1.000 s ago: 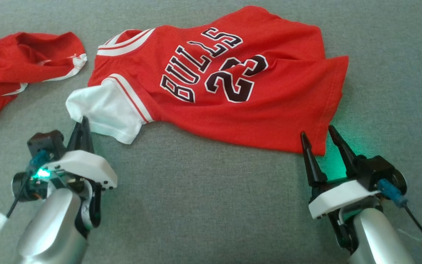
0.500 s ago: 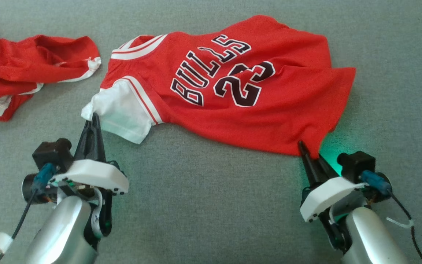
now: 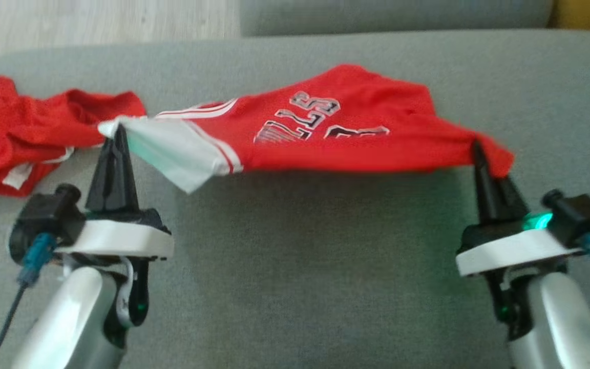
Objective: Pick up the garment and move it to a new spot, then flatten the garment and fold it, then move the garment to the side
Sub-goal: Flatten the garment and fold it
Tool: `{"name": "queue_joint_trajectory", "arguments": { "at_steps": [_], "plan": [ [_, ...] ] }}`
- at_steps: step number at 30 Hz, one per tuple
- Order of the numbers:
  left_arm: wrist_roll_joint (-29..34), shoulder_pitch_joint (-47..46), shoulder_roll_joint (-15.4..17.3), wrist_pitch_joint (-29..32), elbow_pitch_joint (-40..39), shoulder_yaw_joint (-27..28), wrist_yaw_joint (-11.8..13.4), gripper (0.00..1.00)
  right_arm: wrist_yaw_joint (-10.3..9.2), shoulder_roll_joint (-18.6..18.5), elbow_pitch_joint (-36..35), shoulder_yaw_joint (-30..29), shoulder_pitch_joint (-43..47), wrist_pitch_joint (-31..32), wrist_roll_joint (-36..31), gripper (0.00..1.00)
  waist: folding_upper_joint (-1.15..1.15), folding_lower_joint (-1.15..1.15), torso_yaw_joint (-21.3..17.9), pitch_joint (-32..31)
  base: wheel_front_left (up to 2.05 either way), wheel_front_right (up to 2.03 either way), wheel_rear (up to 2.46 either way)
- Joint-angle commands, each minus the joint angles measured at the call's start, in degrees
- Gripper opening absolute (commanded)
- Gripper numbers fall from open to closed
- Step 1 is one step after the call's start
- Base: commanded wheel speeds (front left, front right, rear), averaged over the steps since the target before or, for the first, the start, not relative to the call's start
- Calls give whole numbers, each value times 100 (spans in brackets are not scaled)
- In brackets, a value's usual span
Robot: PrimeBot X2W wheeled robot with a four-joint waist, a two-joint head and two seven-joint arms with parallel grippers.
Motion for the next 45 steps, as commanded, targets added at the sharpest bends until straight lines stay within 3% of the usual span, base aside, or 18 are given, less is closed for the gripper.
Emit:
{"name": "queue_joint_trajectory", "arguments": {
  "at_steps": [1,9,15,23,28,34,39,45],
  "plan": [
    [111,-237,263,6,-417,269,53,0,-4,-11,-458,25,-85,42,-64,0,0,1,-76,-236,0,0,0],
    [467,-738,708,470,-1800,323,194,0,-4,-11,-1922,-444,-203,578,-333,0,0,1,-196,-822,0,0,0],
    [702,-1435,1039,1004,-2640,365,160,0,-4,-11,-2866,-725,-472,1078,-566,0,0,1,-266,-1030,0,0,0],
    [797,-2545,1217,1710,-2745,239,-116,0,-4,-11,-3384,-875,-959,1664,-781,0,0,1,-360,-945,0,0,0],
    [673,-3056,1026,1862,-2170,119,-265,0,-4,-11,-2907,-842,-1430,2034,-518,0,0,1,-404,-552,0,0,0],
    [760,-4013,815,1742,-1025,13,-553,0,-4,-279,-1494,-568,-2898,2105,-650,0,0,1,-423,287,0,0,0],
    [1019,-5113,503,1326,24,-39,-698,0,-4,-547,-70,-448,-4568,1902,-902,0,0,1,-309,875,0,0,0],
    [970,-5728,114,756,818,69,-711,0,-4,-543,1128,-404,-5903,1625,-1259,0,0,1,-165,1478,0,0,0]
  ]
}}
